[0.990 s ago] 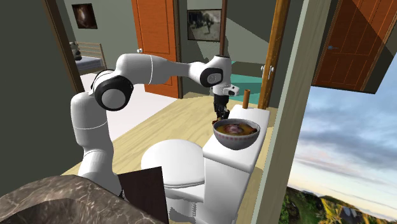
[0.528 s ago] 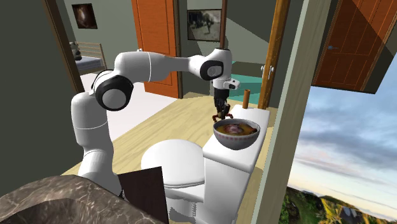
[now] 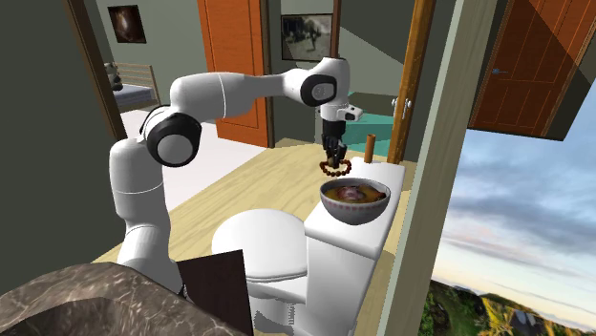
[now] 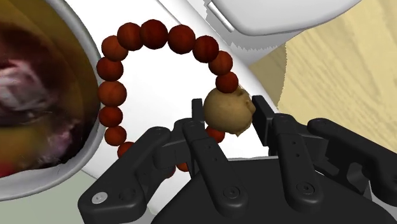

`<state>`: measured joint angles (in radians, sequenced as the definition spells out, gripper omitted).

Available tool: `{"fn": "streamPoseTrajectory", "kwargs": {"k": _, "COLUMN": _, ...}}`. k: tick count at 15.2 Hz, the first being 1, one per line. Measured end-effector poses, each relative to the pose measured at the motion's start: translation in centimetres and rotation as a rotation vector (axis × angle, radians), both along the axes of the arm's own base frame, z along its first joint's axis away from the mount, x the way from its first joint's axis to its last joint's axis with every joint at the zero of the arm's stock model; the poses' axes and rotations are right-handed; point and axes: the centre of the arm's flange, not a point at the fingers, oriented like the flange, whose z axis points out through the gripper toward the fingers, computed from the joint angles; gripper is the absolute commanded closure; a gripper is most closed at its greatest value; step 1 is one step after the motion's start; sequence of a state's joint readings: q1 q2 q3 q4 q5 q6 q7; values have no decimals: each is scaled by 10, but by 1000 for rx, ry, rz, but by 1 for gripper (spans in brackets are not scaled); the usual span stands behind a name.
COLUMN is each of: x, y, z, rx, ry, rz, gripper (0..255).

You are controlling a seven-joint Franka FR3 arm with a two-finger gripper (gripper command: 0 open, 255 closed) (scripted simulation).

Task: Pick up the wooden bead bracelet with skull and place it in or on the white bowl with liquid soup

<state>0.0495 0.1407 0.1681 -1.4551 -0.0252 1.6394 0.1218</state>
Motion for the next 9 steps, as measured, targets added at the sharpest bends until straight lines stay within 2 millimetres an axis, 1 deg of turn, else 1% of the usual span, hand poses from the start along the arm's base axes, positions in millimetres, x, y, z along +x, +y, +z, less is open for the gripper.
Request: {"fn": "streamPoseTrajectory", "kwargs": {"k": 9, "x": 0, "y": 0, "z": 47, "rx": 0, "ry": 0, "rz": 0, "gripper": 255}}
